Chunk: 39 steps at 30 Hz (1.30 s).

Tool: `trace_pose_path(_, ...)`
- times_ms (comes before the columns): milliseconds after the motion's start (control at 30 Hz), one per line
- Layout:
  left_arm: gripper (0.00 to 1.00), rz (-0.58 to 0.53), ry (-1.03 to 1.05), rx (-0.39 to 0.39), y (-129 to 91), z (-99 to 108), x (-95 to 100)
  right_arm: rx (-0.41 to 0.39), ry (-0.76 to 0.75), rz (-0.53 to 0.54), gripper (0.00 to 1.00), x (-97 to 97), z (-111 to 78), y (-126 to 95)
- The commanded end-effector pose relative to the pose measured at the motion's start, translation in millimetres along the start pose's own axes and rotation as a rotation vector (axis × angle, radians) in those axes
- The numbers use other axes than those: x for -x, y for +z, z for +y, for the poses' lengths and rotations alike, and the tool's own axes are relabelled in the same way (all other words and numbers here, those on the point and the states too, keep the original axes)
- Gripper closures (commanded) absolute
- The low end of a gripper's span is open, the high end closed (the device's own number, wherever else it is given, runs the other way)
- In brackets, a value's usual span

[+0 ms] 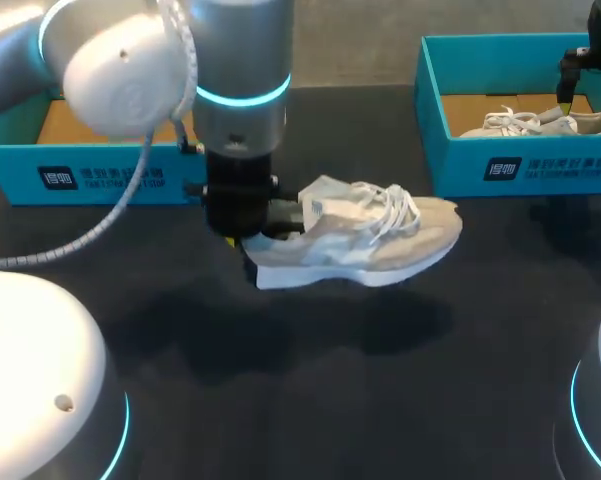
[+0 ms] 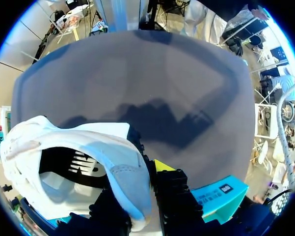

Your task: Take the shoe out of the shoebox, open the shoe tongue, remove and reinsert the insole, then place the shoe into the shoebox

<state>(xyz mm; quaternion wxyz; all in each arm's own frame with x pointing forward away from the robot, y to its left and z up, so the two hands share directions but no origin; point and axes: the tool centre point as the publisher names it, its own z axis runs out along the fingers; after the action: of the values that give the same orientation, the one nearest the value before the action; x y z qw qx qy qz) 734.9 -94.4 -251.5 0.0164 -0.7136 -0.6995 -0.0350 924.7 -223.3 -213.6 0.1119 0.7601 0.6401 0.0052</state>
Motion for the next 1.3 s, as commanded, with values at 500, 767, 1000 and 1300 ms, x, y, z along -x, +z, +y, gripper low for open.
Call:
trace_pose_path(500,1.00,0.052,-0.004,0.019,96,-3,-1.3,0.001,0.002,0.000,0.00,-0.2,-0.5,0)
trace_pose_path(767,1.00,0.081,-0.007,0.001,131,-3,1.5,0.001,0.002,0.000,0.00,-0.2,-0.5,0)
trace_pose_path(1000,1.00,0.094,0.002,0.003,148,-6,1.9,0.001,0.002,0.000,0.00,-0.2,-0.5,0)
trace_pose_path(1300,0.07,0.090,-0.004,-0.021,149,-7,-1.1,0.001,0.002,0.000,0.00,-0.2,-0.5,0)
